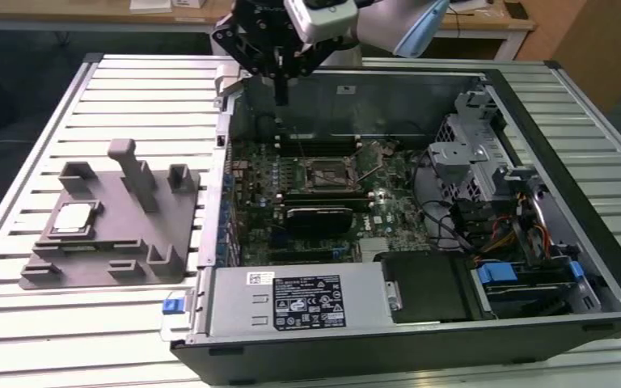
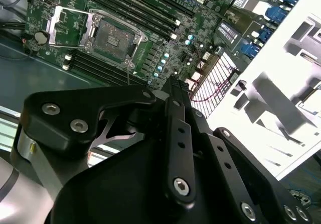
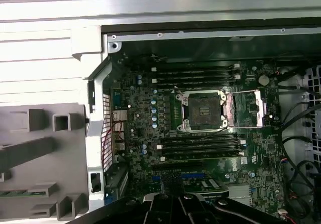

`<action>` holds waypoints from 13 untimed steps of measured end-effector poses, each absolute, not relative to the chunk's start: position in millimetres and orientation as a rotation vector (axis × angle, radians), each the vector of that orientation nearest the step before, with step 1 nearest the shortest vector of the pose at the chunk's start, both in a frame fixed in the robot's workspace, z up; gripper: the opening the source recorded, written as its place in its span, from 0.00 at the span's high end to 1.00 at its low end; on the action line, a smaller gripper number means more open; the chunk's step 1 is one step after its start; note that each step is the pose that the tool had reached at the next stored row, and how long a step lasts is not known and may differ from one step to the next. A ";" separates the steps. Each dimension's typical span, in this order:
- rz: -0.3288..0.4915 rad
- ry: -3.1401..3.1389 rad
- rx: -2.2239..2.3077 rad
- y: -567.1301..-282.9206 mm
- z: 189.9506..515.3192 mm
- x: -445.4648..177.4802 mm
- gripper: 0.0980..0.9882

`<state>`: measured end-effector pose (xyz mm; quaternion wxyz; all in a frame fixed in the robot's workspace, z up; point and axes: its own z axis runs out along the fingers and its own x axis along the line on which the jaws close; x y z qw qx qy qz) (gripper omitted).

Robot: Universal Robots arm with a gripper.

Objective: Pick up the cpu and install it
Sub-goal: 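Reach for the cpu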

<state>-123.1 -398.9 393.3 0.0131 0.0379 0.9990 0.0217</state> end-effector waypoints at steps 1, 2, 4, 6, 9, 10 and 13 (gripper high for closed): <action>0.068 3.113 0.118 -398.9 393.3 -123.6 0.99; 0.068 3.112 0.118 -399.0 393.3 -124.4 0.99; 0.068 3.113 0.118 -399.0 393.3 -126.2 0.99; 0.068 3.112 0.118 -398.9 393.3 -128.0 0.99; 0.068 3.112 0.118 -398.9 393.3 -130.6 0.99; 0.068 3.112 0.118 -398.9 393.3 -131.4 0.99; 0.068 3.112 0.118 -398.9 393.3 -134.0 0.99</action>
